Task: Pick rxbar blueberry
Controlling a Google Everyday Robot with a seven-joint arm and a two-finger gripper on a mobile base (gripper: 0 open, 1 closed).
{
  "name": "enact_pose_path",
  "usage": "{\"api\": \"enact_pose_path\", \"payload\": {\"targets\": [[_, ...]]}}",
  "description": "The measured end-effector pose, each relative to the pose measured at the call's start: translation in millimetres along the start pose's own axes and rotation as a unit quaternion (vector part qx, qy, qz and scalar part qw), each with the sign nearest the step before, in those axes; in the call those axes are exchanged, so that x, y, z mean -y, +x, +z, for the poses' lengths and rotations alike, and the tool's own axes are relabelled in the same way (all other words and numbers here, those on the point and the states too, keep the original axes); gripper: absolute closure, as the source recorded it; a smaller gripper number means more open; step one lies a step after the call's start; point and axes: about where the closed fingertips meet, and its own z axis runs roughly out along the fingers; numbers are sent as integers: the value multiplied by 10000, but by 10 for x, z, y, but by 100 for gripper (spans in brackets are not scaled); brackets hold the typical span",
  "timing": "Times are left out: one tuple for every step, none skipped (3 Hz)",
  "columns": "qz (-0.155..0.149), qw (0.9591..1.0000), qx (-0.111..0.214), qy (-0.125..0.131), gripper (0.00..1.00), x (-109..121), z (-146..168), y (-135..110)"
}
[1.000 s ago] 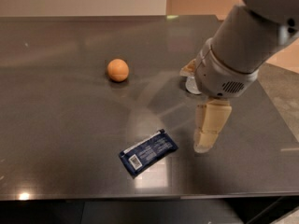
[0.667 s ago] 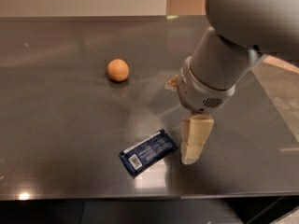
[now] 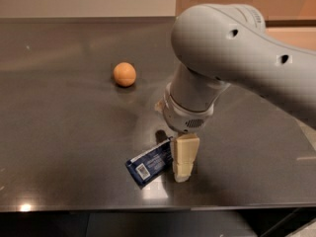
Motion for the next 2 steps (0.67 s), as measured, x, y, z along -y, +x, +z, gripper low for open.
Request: {"api": "enact_pose_path", "payload": {"targets": [[-97, 9998, -62, -172, 0, 27, 172, -98], [-121, 9988, -107, -472, 17, 53, 281, -159]]}}
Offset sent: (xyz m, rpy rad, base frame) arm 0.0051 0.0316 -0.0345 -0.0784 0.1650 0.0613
